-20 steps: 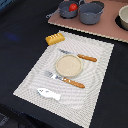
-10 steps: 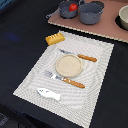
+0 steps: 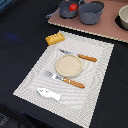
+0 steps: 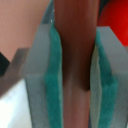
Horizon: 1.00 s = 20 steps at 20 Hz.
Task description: Interact with the objects in diverse but meaningful ways.
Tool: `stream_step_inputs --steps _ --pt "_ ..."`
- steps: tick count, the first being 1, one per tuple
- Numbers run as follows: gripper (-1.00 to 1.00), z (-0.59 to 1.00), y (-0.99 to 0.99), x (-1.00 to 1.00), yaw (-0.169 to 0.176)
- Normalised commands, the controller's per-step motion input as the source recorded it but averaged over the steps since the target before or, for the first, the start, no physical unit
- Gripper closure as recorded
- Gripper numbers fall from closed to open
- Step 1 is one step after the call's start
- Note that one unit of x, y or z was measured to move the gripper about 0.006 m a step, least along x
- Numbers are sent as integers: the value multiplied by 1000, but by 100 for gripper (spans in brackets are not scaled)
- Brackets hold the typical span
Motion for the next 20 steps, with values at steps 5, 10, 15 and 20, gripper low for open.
stream_step_inputs --steps 5,10,15,20 --pt "100 0 4 43 -17" --pt "100 -4 0 90 -20" --pt "100 -54 -1 5 -19" --pt "-100 -37 0 0 -3"
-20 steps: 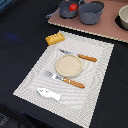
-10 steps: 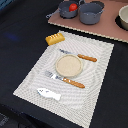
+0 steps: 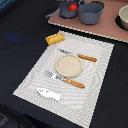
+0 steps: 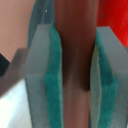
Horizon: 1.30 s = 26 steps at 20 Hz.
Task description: Interact with the objects in diverse but meaningful ways.
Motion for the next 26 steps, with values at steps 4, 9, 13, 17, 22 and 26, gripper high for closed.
stream_step_inputs --steps 4,9,13,17,22,26 --pt "-100 5 0 6 0" --pt "-100 161 8 93 -5" --pt "-100 895 -66 156 -19" --pt "-100 933 -578 307 -61" --pt "-100 440 -887 272 -19" --pt "-100 150 -971 319 0"
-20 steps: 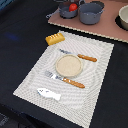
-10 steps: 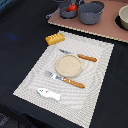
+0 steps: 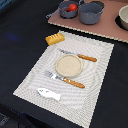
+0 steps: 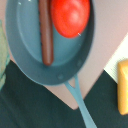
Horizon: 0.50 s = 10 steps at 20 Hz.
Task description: Interact with the objects in diverse but meaningful ways.
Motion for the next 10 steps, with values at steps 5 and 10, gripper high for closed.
stream_step_inputs --steps 5,10 --pt "-100 -8 -943 492 0" --pt "-100 -97 -946 569 0"
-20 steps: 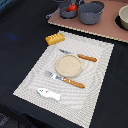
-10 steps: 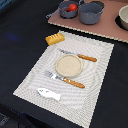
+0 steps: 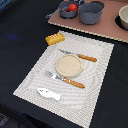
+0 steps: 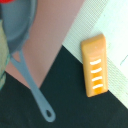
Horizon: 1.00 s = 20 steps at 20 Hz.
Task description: Interact with the objects in diverse but meaningful ways.
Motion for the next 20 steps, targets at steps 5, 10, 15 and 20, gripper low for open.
stream_step_inputs --steps 5,10,15,20 --pt "-100 -98 -953 572 0" --pt "-100 -21 -897 581 0" --pt "-100 -16 -842 530 -22" --pt "-100 -11 -866 379 -31"
